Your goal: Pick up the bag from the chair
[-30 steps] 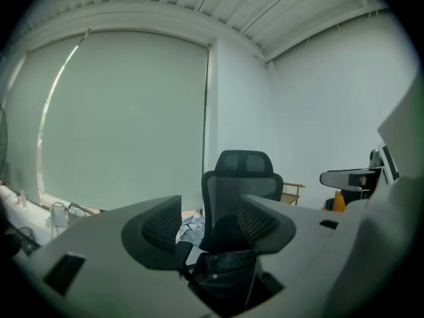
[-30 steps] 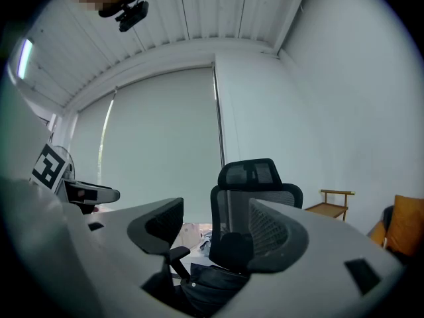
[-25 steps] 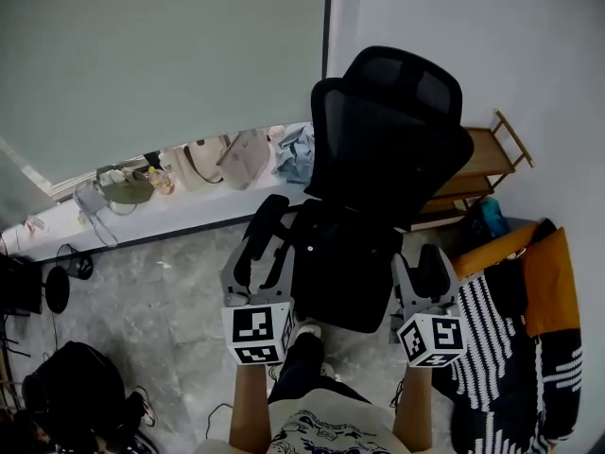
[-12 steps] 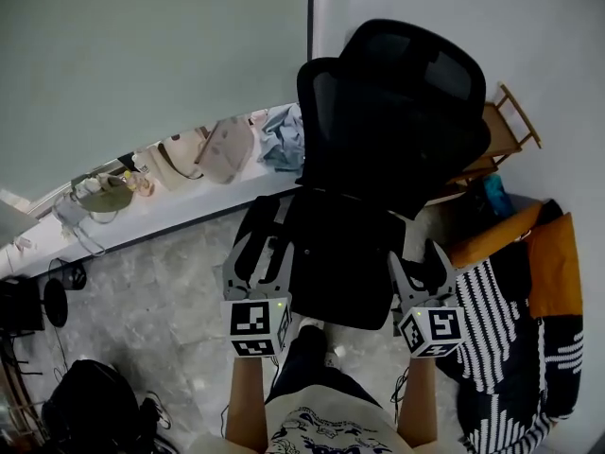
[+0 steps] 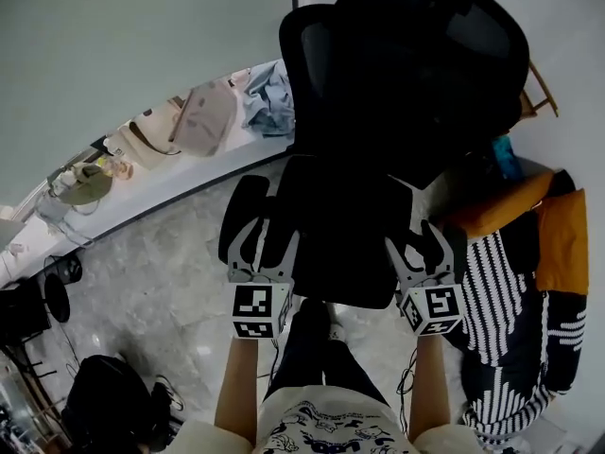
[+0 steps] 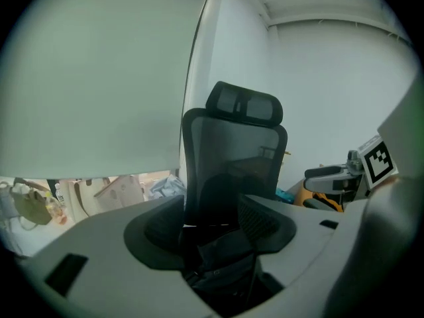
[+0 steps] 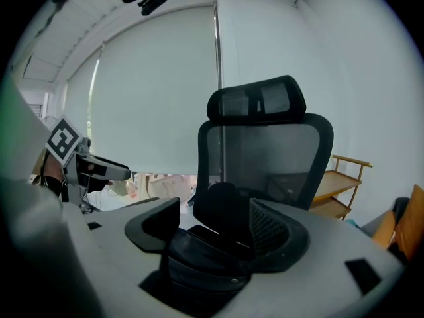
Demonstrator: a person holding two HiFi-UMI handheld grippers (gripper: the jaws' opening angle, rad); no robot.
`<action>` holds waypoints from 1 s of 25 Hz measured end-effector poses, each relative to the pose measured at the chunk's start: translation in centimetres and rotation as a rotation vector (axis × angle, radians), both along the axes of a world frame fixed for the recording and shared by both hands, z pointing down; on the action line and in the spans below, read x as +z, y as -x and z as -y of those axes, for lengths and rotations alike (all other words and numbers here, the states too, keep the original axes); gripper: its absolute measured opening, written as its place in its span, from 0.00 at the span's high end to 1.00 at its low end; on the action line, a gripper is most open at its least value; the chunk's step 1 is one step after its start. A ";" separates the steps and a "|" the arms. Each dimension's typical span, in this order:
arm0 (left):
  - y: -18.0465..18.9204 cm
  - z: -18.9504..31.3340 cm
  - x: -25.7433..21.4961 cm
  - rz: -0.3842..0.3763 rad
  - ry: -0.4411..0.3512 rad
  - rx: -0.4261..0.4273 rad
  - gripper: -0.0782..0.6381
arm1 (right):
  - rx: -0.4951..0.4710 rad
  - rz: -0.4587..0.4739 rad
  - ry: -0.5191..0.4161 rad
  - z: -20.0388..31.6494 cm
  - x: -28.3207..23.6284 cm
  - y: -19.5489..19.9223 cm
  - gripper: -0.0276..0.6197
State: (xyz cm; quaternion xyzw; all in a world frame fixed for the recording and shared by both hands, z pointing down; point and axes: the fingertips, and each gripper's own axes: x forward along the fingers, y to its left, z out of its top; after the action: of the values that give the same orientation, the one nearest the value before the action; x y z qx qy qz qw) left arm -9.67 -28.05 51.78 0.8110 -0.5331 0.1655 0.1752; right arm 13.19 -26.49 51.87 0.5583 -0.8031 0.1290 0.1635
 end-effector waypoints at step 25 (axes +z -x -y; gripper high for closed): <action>-4.5 4.9 20.5 -0.004 0.193 0.157 0.50 | 0.054 -0.046 0.271 4.6 21.7 -6.0 0.33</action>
State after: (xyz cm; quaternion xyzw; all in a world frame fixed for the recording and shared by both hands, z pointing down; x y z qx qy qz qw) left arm -5.17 -32.95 72.28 0.8300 -0.4490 0.2279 0.2399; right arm 19.18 -31.07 73.60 0.5554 -0.7589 0.2277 0.2524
